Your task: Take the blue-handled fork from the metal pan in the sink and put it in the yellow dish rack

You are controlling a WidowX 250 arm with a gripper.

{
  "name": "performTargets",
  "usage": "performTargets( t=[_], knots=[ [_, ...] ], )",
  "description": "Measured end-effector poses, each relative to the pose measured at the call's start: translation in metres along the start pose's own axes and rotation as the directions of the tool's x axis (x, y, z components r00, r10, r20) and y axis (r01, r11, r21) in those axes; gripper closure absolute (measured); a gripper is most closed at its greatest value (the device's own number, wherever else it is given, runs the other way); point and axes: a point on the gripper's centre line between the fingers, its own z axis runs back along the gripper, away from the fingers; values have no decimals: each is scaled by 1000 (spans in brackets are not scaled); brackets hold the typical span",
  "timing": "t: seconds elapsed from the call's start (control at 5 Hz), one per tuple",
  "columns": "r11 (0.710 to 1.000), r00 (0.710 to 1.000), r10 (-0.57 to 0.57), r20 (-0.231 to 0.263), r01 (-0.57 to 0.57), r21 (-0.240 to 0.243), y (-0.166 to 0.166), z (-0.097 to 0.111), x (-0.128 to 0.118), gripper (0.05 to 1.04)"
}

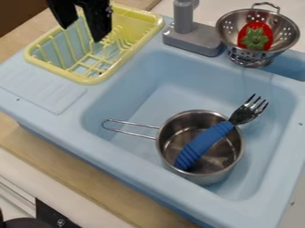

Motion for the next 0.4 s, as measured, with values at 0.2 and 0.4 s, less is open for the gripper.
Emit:
performTargets(
  t=[0.2, 0.4],
  knots=[
    [987, 988, -152, -14, 150, -61, -41, -13, -5, 85],
    [953, 956, -294, -21, 292, -81, -75, -26, -13, 85]
  ],
)
